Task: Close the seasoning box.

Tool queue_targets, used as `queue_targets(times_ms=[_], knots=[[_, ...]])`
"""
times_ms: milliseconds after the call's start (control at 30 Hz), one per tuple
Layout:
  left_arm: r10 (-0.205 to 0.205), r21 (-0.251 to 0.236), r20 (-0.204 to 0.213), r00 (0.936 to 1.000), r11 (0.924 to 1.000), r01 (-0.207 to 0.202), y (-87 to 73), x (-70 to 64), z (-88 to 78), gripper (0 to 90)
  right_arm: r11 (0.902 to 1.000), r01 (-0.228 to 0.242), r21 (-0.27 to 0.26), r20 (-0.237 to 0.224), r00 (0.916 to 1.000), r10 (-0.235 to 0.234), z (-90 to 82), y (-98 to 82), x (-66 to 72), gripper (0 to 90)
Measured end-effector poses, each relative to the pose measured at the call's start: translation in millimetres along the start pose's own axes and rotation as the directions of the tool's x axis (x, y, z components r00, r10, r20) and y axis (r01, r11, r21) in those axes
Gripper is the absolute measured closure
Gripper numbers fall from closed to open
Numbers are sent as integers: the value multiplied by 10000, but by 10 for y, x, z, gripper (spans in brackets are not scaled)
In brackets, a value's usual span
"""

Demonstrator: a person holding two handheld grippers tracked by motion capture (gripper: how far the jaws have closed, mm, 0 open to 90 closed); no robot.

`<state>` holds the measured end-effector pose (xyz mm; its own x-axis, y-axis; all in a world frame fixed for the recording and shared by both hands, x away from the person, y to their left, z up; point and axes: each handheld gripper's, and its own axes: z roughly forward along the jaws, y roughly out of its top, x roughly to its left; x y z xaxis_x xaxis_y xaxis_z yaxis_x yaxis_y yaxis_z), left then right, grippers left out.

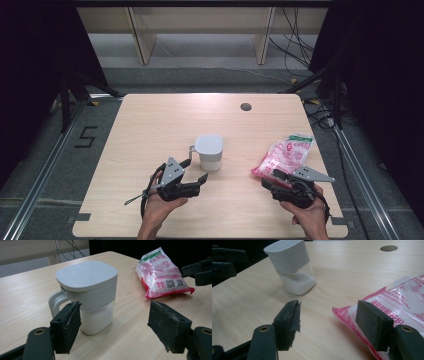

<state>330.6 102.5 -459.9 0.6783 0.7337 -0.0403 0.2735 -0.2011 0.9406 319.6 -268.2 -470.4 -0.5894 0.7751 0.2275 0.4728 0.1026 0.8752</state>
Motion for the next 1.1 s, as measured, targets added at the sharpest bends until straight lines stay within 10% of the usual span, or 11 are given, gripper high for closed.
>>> queue_targets(times_ms=[600,633,733,933,1100], knots=[[10,66,184,9998,10000,-11,-118,-103,-24,253,9961,519,708,-399,9980,-491,-11,-103,99,353],[34,113,147,9999,9999,-36,-124,-110,-29,253,9948,21,1015,-402,9992,20,-37,-109,149,352],[-18,127,276,9996,9999,15,-161,-142,-16,252,9931,833,821,-432,9959,-800,-8,-125,130,351],[233,219,475,9986,9995,-244,-240,-205,-1,251,9905,820,1108,-511,9957,-767,-15,-162,182,350],[-256,204,509,9984,9995,246,-320,-263,-6,251,9876,841,1328,-702,9947,-752,-31,-192,213,350]])
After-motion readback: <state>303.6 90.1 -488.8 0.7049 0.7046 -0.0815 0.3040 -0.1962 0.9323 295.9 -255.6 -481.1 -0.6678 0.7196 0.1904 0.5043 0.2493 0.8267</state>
